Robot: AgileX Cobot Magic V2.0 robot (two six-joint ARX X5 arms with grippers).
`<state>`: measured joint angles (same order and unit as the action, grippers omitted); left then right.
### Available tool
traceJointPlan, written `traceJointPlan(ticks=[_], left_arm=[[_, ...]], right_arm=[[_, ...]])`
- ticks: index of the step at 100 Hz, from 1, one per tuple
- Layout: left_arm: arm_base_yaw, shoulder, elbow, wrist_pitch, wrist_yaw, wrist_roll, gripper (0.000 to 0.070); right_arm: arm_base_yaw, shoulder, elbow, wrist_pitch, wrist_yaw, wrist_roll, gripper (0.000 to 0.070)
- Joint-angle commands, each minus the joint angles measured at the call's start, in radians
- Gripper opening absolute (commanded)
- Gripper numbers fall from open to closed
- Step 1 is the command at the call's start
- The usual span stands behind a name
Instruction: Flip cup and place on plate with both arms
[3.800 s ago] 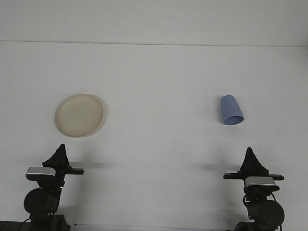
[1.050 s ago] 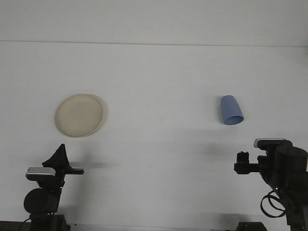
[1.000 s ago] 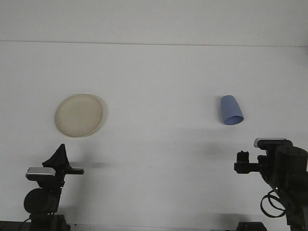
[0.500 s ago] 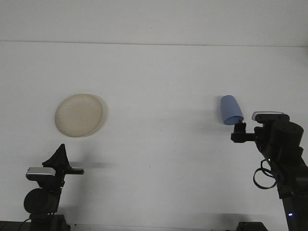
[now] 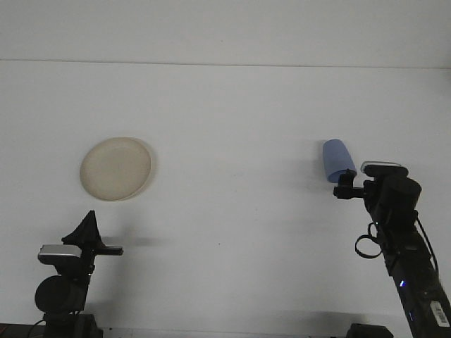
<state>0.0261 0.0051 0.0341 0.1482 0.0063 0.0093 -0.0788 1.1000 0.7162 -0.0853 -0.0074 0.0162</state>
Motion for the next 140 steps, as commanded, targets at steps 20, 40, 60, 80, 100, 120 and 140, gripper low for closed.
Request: traceJointPlan(ticks=[20, 40, 60, 80, 100, 120, 140], left_arm=[[0.002, -0.002, -0.02, 0.01, 0.002, -0.002, 0.0012], [0.002, -0.002, -0.02, 0.01, 0.002, -0.002, 0.0011], [0.002, -0.002, -0.02, 0.01, 0.002, -0.002, 0.0011], [0.002, -0.002, -0.02, 0.01, 0.002, -0.002, 0.0011], [0.002, -0.002, -0.02, 0.01, 0.002, -0.002, 0.0011], [0.002, -0.002, -0.02, 0.01, 0.002, -0.002, 0.0011], [0.002, -0.002, -0.02, 0.011, 0.002, -0.002, 0.0012]], right_arm=[[-0.031, 0.016, -0.199, 0.253, -0.021, 0.007, 0.0584], [-0.042, 0.051, -0.238, 0.377, -0.032, 0.005, 0.0583], [-0.061, 0.138, -0.238, 0.479, -0.06, -0.007, 0.0584], [-0.092, 0.243, -0.238, 0.6, -0.102, -0.006, 0.0583], [-0.109, 0.352, -0.234, 0.701, -0.146, -0.005, 0.0583], [-0.111, 0.462, -0.195, 0.762, -0.154, -0.005, 0.0583], [-0.112, 0.533, -0.142, 0.795, -0.166, -0.007, 0.0583]])
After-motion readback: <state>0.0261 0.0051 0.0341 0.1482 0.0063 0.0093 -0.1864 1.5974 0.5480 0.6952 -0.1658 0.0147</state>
